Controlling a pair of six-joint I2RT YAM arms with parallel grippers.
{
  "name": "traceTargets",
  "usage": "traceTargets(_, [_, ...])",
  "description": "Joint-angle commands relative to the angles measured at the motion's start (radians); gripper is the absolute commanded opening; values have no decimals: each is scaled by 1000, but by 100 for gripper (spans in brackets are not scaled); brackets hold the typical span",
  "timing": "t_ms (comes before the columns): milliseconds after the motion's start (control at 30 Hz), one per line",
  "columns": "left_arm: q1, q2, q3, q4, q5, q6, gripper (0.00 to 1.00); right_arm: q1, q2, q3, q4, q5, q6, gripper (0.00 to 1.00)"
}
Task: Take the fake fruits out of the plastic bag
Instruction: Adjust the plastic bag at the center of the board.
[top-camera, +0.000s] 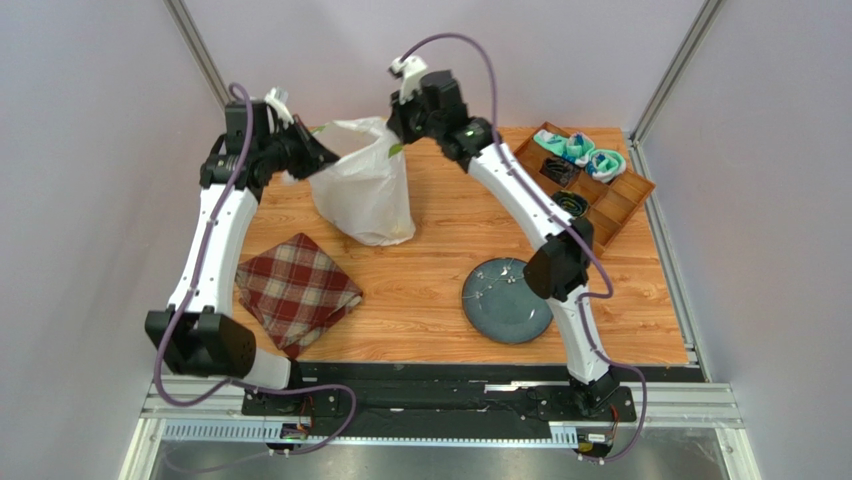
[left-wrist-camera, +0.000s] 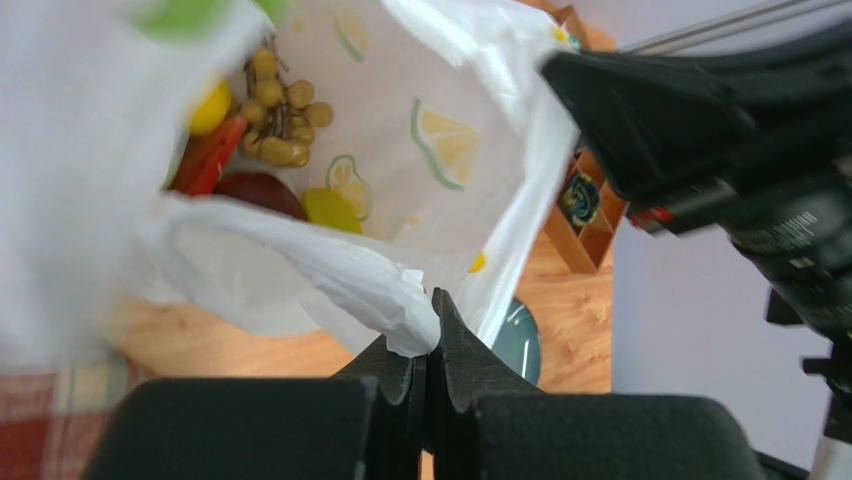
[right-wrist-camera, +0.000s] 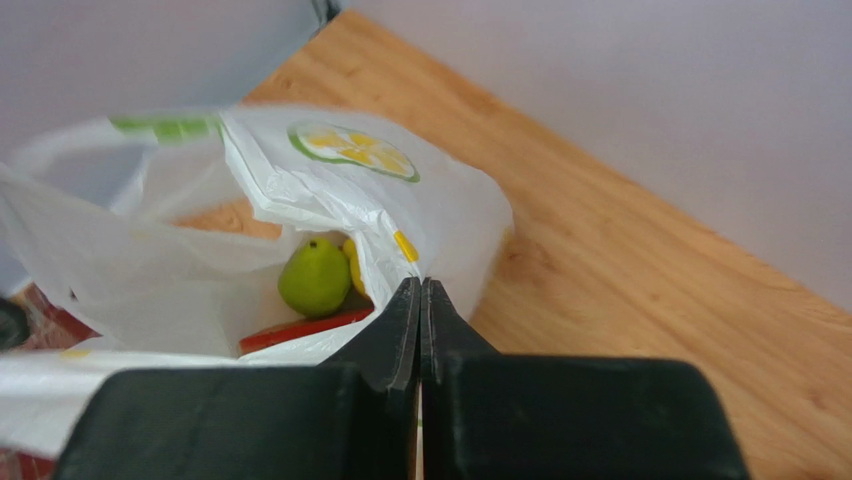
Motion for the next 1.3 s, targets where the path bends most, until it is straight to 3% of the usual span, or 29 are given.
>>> traceTargets(0, [4,175,293,6,-5,47,0,-78,-159,-44,61,43,19,0])
traceTargets(133, [1,349,588,72,-56,73,0,-110,-174,-22,89,48,4,0])
traceTargets(333, [-36,613,1102,189,-113,321,0,-179,-143,72,225,29,39,0])
traceTargets(433, [-54,637,1184,298,-52,390,0,-196,-182,54,278,55,77,0])
traceTargets(500, [-82,619,1205,286,6,439,0,-196,-270,-19,267,57,109,0])
traceTargets(533, [-96,602,1201,258,60,505,0,-194,-322,-94,262,27,132,0])
traceTargets(567, [-111,561,1188,155,86,543,0,-194,-373,-270,256,7,195,0])
traceTargets(633, [-151,492,1074,29,145,643,0,-173,-538,-502,270,-41,240,0])
traceTargets(667, [-160,401,999,-63,149,645,0,-156,-585,-707,266,-49,251,0])
traceTargets(733, [-162,294,691,-105,133,636,0,-101,-695,-867,243,-126,249,2])
traceTargets(767, [-162,194,582,-124,119,633,0,-81,-720,-944,235,-179,237,21])
traceTargets(800, [-159,152,387,-132,107,628,0,-52,-731,-1030,206,-225,235,31])
traceTargets(833, [-156,110,303,-142,99,617,0,-41,-740,-1057,192,-297,237,38])
traceTargets(867, [-156,46,230,-167,99,611,0,-36,-755,-1072,186,-320,238,63])
traceTargets(967, [-156,-55,13,-207,85,594,0,-35,-751,-1029,195,-290,181,70])
traceTargets(1067, [-156,-132,-98,-214,79,564,0,-36,-638,-826,143,-173,10,71])
traceTargets(1133, [-156,-157,-132,-228,57,553,0,-36,-569,-679,141,-101,-89,71])
traceTargets(1267, [-156,-222,-203,-236,16,530,0,-39,-400,-511,169,-113,-180,71])
